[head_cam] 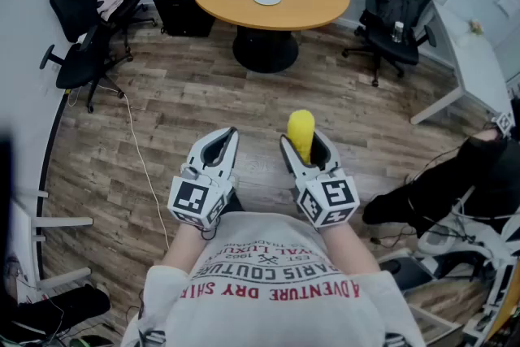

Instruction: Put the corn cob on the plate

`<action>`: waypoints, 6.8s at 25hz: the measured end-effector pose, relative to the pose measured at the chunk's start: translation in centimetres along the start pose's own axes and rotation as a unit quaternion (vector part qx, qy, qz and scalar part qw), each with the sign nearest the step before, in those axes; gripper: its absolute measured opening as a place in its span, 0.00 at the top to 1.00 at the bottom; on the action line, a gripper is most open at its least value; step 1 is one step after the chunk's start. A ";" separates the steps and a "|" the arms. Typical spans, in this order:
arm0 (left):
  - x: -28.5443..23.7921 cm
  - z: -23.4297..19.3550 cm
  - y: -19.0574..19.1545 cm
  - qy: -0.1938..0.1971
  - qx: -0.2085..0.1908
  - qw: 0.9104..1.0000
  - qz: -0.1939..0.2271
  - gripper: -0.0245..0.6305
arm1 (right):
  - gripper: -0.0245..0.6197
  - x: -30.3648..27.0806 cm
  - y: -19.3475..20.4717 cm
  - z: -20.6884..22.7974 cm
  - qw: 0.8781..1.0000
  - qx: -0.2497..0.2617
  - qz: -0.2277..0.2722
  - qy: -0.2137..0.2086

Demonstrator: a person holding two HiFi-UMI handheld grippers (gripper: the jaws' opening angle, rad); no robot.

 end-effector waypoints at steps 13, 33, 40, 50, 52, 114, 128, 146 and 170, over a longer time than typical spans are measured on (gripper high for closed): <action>-0.8 -1.9 -0.7 0.001 -0.001 1.000 -0.005 0.91 | 0.55 -1.4 -0.5 -0.3 1.000 0.016 0.013 0.024; -7.5 -18.2 -1.9 0.044 0.001 0.999 -0.002 0.91 | 0.55 -16.2 -4.6 -2.5 0.995 0.040 0.045 0.076; -11.3 -24.4 -2.9 0.068 -0.006 0.998 -0.005 0.91 | 0.55 -22.6 -6.8 -2.4 0.993 0.033 0.053 0.096; -15.7 -28.9 -2.8 0.054 0.003 0.998 -0.013 0.91 | 0.55 -29.1 -8.5 0.5 0.995 0.028 0.041 0.090; -16.8 -29.3 -2.6 0.049 0.002 0.999 -0.013 0.91 | 0.55 -30.3 -8.6 1.5 0.995 0.029 0.041 0.084; -68.1 -50.8 -1.7 0.040 0.014 0.996 -0.073 0.91 | 0.55 -72.8 -14.4 38.2 0.987 0.001 -0.153 0.044; -70.7 -53.0 1.8 0.052 0.040 0.992 -0.107 0.91 | 0.55 -79.3 -6.7 40.4 0.948 -0.035 -0.314 0.030; -71.3 -54.5 3.1 0.040 0.060 0.989 -0.128 0.91 | 0.55 -82.7 -1.7 40.7 0.904 -0.012 -0.426 0.033; -70.0 -54.8 3.5 0.043 0.070 0.988 -0.133 0.91 | 0.54 -83.1 -2.1 39.5 0.910 -0.016 -0.406 0.085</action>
Point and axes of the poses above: the fingertips, and each gripper's own axes: x backward along the fingers, z to its right, y out of its underside, the point moved 9 cm from there along x, backward along the fingers, and after that the axes turned 5 degrees about -z, right-handed, at the moved point
